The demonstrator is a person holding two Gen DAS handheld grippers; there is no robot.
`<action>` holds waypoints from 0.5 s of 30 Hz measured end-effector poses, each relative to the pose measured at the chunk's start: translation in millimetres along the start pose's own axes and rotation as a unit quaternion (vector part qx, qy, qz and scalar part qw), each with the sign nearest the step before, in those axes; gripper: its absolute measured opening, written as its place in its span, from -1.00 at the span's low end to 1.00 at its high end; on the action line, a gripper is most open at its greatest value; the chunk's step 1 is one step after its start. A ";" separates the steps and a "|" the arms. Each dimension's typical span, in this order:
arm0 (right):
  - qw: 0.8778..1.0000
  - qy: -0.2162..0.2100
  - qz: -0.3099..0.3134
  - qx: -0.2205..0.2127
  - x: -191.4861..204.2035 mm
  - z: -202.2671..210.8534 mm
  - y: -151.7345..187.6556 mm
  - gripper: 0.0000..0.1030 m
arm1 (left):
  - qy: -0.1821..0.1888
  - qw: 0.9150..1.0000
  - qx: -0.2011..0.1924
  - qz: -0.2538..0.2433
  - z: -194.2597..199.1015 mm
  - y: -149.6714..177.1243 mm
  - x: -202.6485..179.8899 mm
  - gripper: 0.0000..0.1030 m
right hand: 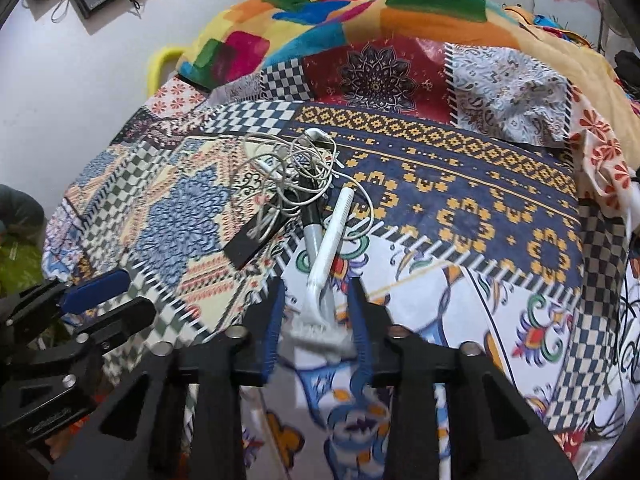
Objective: Collect trash
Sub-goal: 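Grasp the white plastic rod with the right gripper while the left grasps the cable bundle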
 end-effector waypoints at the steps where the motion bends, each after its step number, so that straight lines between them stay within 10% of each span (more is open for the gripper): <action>1: 1.000 -0.001 0.000 0.004 -1.0 -3.5 -0.1 -0.71 | 0.002 1.000 -0.001 0.000 -2.6 -2.5 -0.6 -0.24; 15: 0.999 -0.002 -0.020 -0.047 -36.0 26.3 -0.1 -0.79 | 0.047 0.999 -0.002 -0.020 -46.9 -53.1 -43.9 -0.11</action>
Point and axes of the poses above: each gripper's, at about its wrist camera, not at the fingertips, and z roughly against the way its jaws point, x to its left, y to its underside, the point moved 4 cm from there along -z, roughly the way its jaws point, and after that the axes turned 3 degrees about -x, right-handed, at the moved point
